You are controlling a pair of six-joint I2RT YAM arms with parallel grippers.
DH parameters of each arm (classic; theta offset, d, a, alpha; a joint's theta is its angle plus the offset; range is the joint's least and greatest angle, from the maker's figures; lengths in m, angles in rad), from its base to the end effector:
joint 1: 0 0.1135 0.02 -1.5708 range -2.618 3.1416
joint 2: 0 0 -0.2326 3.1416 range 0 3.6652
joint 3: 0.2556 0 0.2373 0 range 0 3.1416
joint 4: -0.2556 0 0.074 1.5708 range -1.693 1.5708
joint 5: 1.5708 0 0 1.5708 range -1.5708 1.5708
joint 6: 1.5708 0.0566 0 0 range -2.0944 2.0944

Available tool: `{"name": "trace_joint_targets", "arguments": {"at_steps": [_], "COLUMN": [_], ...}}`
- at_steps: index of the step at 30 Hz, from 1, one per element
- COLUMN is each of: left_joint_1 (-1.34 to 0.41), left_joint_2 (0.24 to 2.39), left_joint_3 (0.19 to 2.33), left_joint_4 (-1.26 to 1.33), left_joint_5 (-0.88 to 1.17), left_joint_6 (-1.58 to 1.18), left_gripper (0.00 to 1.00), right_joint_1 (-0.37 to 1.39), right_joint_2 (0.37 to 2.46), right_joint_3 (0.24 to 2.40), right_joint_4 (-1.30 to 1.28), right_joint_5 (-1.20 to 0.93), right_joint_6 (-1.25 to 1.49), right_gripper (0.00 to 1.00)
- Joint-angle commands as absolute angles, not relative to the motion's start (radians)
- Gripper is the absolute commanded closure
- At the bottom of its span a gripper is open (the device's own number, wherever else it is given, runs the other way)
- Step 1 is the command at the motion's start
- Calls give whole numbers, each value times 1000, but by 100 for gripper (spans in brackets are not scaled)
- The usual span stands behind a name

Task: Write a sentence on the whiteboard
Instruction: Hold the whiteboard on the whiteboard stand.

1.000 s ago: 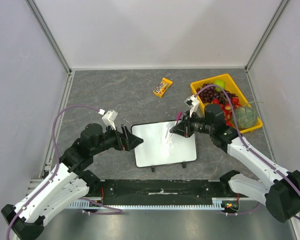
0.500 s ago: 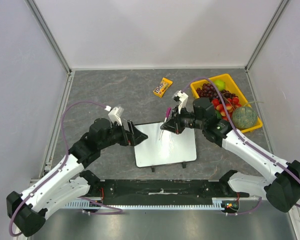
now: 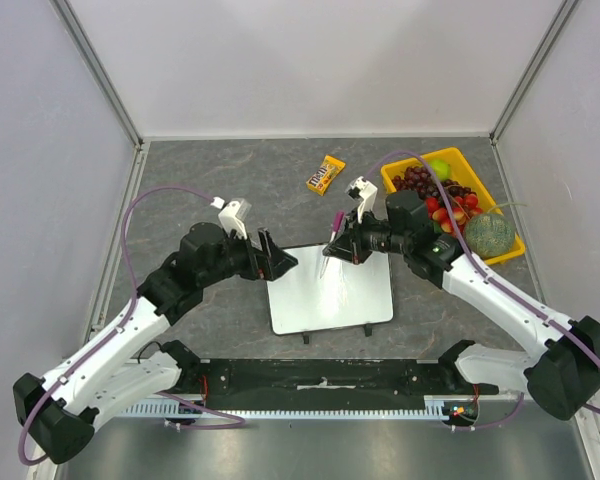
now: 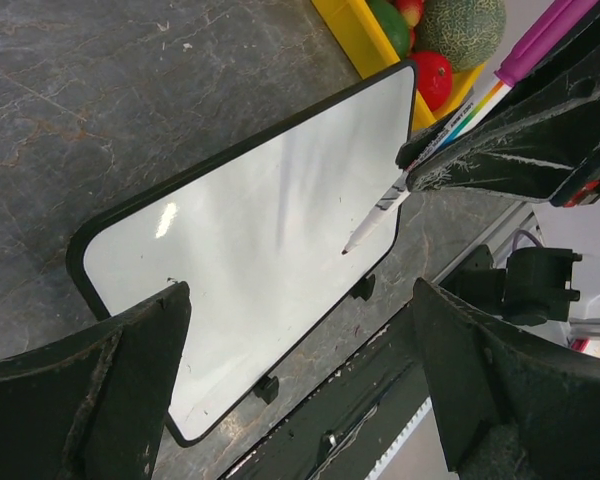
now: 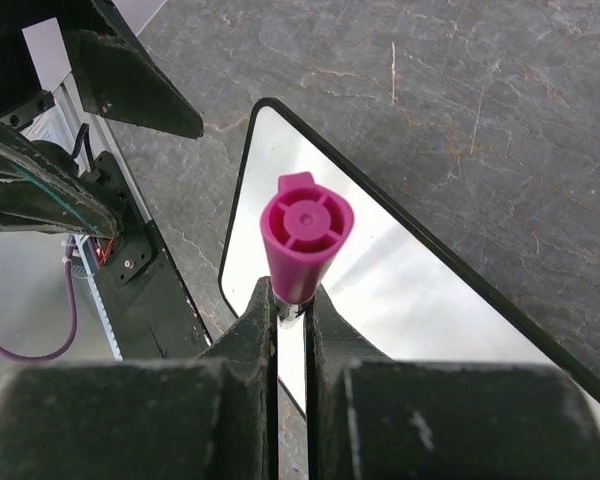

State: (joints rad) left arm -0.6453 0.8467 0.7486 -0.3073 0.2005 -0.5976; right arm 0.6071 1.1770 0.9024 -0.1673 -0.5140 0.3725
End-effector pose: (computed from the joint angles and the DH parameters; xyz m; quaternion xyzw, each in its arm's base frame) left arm 0.1684 -0.1409 0.2739 0.0749 0.8292 -0.3867 0.3965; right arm 0.2136 0.1823 0.2711 -0.2307 0.7956 0.4329 0.3555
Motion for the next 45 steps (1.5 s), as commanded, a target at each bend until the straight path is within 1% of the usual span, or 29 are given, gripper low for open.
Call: {"name": "trace_joint_targets", "arguments": {"at_steps": [1, 6, 11, 17, 19, 21, 30, 36, 40, 45], "left_joint_1": [-640, -638, -638, -638, -638, -637, -635, -620, -609, -611], "left_joint_2": [813, 796, 860, 997, 1044, 1075, 1100, 1164, 1213, 1195], "left_joint_3": [698, 612, 620, 728, 791, 845, 1009, 994, 1009, 939], "left_joint_4": [-285, -233, -170, -155, -175, -179, -250, -210, -198, -147], "left_joint_5": [189, 193, 210, 216, 207, 244, 265, 256, 293, 299], "left_joint_6": [-572, -618, -615, -525, -505, -483, -403, -371, -364, -385], "left_gripper": [4, 4, 4, 4, 4, 5, 5, 5, 5, 5], "right_joint_1": [589, 583, 574, 557, 546, 541, 537, 538, 537, 537], "right_joint_2": [1126, 1062, 1025, 1038, 1060, 1074, 1127, 1144, 1137, 1132], "right_joint_3": [910, 882, 855, 821, 834, 854, 930, 925, 891, 844], "right_joint_4": [-184, -198, -210, -199, -201, -207, -195, -175, -143, -71], "right_joint_5": [-523, -502, -479, -466, -469, -453, -374, -328, -310, -347], "right_joint_6": [357, 365, 356, 338, 334, 334, 371, 345, 348, 390], "right_gripper": [100, 100, 100, 100, 100, 100, 100, 100, 100, 100]}}
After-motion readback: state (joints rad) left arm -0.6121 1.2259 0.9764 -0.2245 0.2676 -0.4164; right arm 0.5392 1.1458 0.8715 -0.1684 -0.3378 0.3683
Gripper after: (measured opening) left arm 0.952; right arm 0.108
